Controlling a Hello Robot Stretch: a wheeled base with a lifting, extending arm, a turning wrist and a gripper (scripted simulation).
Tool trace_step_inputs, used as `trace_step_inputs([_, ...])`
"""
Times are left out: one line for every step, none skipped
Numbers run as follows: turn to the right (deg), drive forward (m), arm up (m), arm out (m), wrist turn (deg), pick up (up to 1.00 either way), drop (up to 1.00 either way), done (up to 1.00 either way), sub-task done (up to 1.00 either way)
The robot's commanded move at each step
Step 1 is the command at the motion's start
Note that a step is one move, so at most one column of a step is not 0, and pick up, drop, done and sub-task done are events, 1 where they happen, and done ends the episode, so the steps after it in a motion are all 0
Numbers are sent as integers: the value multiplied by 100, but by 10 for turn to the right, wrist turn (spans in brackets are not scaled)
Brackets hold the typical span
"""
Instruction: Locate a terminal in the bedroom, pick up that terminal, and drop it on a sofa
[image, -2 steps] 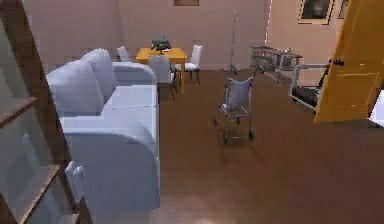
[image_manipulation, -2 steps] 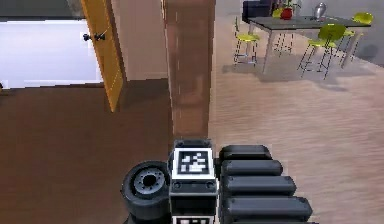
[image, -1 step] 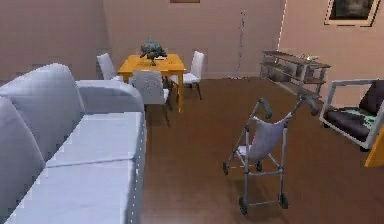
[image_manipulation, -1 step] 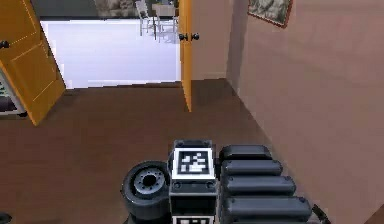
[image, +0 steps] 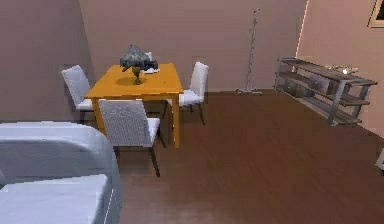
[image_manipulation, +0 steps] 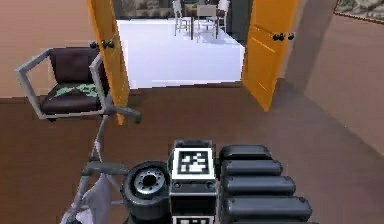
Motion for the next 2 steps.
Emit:
trace_step_inputs([-60,0,0,0,0,0,0,0,0])
trace_step_inputs([0,40,0,0,0,0,0,0,0])
